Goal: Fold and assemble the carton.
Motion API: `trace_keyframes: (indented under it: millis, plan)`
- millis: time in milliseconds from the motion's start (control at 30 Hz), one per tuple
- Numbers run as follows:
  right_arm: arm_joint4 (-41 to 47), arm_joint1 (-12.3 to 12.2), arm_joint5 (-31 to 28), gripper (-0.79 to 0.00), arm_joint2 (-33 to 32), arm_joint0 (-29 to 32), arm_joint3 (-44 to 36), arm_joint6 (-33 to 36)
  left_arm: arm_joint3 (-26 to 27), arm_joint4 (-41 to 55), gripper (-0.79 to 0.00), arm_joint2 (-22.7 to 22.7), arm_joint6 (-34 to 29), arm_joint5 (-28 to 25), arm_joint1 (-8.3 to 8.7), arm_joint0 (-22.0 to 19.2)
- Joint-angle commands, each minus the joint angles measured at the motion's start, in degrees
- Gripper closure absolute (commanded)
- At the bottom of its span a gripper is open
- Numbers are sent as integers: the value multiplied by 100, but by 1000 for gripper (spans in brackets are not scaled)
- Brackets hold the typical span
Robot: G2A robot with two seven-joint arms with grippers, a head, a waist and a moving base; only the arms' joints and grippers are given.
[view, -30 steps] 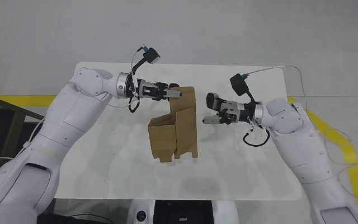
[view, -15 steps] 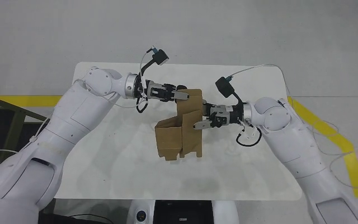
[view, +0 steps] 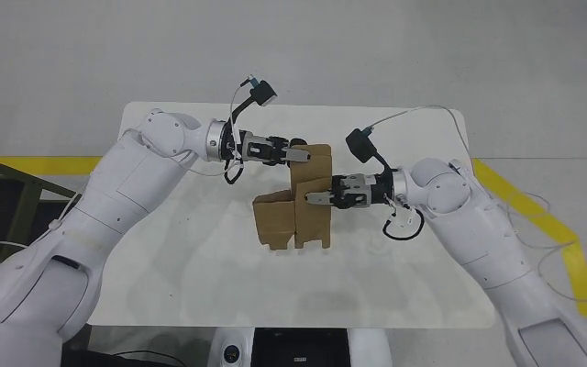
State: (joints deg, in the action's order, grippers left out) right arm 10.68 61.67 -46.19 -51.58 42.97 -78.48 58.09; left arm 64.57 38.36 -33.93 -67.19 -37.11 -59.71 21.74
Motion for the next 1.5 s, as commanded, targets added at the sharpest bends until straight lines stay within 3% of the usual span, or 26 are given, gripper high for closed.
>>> trace_keyframes:
  millis: [0,167,200,233,267,300,600,1200,1467]
  plan:
    - [11,-2,-17,-18,52,-38,14,-17,-33,24,0,24,9,-8,5,-4]
    - [54,-16,-54,0,149,-100,49,-54,-86,122,0,58,1,-1,9,-15]
    - [71,-20,-69,0,171,-114,62,-69,-98,138,-43,63,1,0,10,-23]
    - [76,-23,-75,0,182,-120,68,-75,-101,148,-289,67,0,0,10,-24]
    - [84,-27,-86,0,197,-130,77,-86,-105,186,-637,67,-8,8,10,-26]
    - [115,-31,-102,0,218,-137,91,-102,-121,228,-785,54,-13,14,13,-43]
    - [299,-49,-236,0,208,-157,262,-317,-79,307,-785,-211,162,-162,108,-31]
    - [322,-67,80,0,-308,300,303,-1517,46,-137,-785,-342,324,-323,388,712]
    - [510,-50,51,0,-418,414,311,-1651,126,-205,-785,-261,359,-358,380,841]
